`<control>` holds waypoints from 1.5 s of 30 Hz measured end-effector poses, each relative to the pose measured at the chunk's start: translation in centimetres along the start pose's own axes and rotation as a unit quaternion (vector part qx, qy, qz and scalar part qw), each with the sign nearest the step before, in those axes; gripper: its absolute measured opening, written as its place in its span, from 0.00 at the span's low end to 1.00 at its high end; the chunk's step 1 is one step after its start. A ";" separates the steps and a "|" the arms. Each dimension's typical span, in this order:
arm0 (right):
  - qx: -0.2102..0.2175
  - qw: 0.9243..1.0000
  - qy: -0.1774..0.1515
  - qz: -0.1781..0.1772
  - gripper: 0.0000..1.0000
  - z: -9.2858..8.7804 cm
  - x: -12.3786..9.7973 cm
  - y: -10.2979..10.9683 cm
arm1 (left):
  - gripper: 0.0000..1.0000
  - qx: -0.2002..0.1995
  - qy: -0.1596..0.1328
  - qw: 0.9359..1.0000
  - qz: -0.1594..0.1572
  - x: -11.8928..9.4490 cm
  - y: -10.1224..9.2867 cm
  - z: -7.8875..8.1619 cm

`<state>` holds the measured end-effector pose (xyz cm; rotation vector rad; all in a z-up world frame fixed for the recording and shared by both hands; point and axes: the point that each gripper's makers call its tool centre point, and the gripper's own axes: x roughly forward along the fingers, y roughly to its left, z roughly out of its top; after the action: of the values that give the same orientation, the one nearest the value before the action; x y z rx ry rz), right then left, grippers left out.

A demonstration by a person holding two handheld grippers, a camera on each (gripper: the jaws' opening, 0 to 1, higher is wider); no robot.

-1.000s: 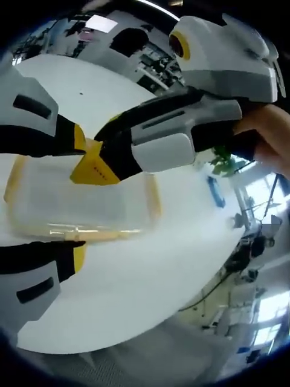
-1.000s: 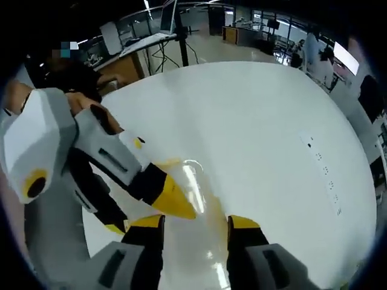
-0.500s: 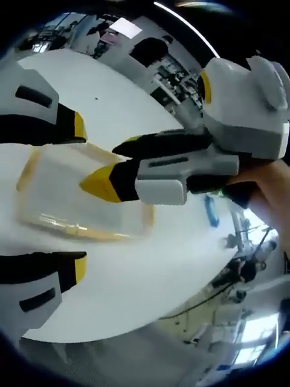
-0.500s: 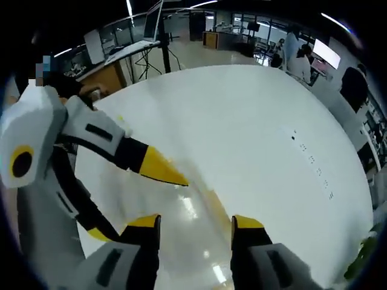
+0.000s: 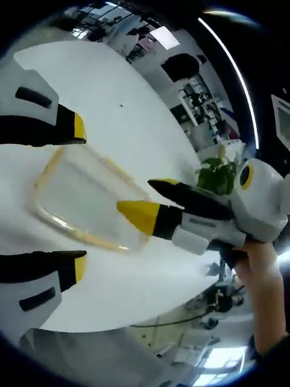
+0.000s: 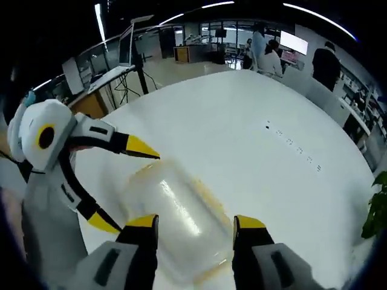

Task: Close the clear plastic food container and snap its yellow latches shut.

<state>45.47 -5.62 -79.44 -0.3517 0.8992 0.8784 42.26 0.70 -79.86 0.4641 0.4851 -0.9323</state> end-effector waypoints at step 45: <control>0.113 0.994 -0.009 -0.012 0.42 -4.5 -0.4 -0.5 | 0.58 -0.077 0.028 0.997 0.002 0.1 1.5 -2.8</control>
<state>43.37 -8.87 -81.81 -0.1582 0.9655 0.7488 43.06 2.95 -81.90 0.3516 0.6024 -0.8722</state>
